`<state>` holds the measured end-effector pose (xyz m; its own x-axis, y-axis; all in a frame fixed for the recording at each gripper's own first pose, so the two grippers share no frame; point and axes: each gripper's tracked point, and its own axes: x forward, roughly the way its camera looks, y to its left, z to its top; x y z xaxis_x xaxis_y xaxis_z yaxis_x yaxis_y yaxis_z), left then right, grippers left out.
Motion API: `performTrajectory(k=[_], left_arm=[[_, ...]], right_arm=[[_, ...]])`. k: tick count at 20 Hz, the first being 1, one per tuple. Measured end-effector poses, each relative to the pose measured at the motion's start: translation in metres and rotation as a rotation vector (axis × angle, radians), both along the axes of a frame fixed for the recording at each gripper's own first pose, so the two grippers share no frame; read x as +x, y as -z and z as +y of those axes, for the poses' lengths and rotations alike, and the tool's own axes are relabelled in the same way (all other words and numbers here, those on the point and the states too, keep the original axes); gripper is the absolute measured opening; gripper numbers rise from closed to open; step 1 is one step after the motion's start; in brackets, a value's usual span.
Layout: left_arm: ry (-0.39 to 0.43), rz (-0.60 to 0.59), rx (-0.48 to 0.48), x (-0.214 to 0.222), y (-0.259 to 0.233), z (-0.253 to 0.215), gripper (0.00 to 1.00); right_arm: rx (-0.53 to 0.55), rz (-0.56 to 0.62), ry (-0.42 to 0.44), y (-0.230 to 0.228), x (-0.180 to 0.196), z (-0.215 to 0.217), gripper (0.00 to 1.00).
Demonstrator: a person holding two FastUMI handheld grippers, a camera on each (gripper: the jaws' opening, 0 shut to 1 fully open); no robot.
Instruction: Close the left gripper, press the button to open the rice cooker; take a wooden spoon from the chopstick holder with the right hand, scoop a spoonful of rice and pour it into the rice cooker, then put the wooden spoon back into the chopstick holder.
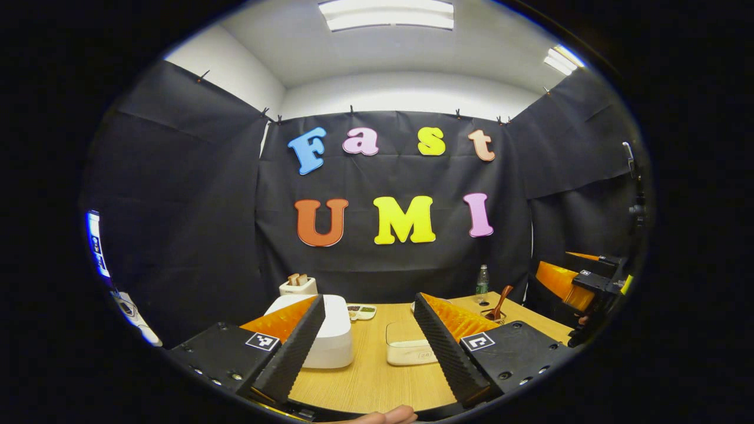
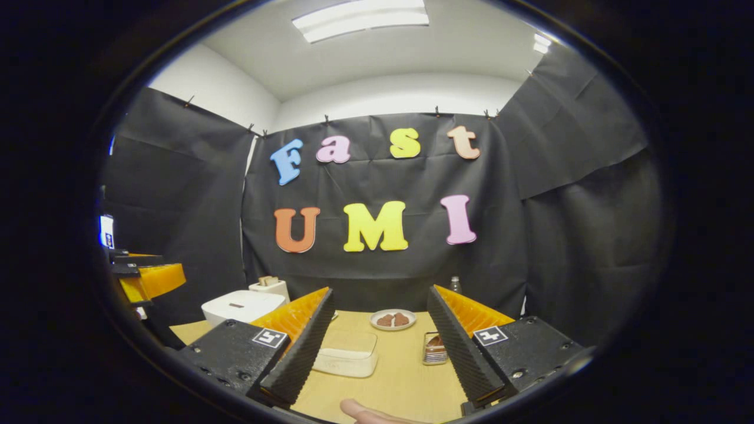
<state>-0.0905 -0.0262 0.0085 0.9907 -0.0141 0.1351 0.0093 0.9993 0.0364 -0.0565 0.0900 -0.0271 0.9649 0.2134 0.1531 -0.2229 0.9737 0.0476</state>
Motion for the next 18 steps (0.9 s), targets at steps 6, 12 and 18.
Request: performTrajectory(k=[6,12,18], left_arm=[[0.008,0.003,-0.007,-0.001,0.001,-0.003,0.96],[0.005,0.013,-0.021,-0.001,0.006,-0.001,0.96],[0.006,0.023,-0.022,0.005,0.011,-0.003,0.96]], right_arm=[[-0.003,0.002,-0.008,0.005,0.002,0.001,0.99],[-0.004,-0.008,-0.01,0.005,0.001,0.0,0.99],[-0.003,0.005,-0.007,0.012,0.007,-0.002,0.99]])
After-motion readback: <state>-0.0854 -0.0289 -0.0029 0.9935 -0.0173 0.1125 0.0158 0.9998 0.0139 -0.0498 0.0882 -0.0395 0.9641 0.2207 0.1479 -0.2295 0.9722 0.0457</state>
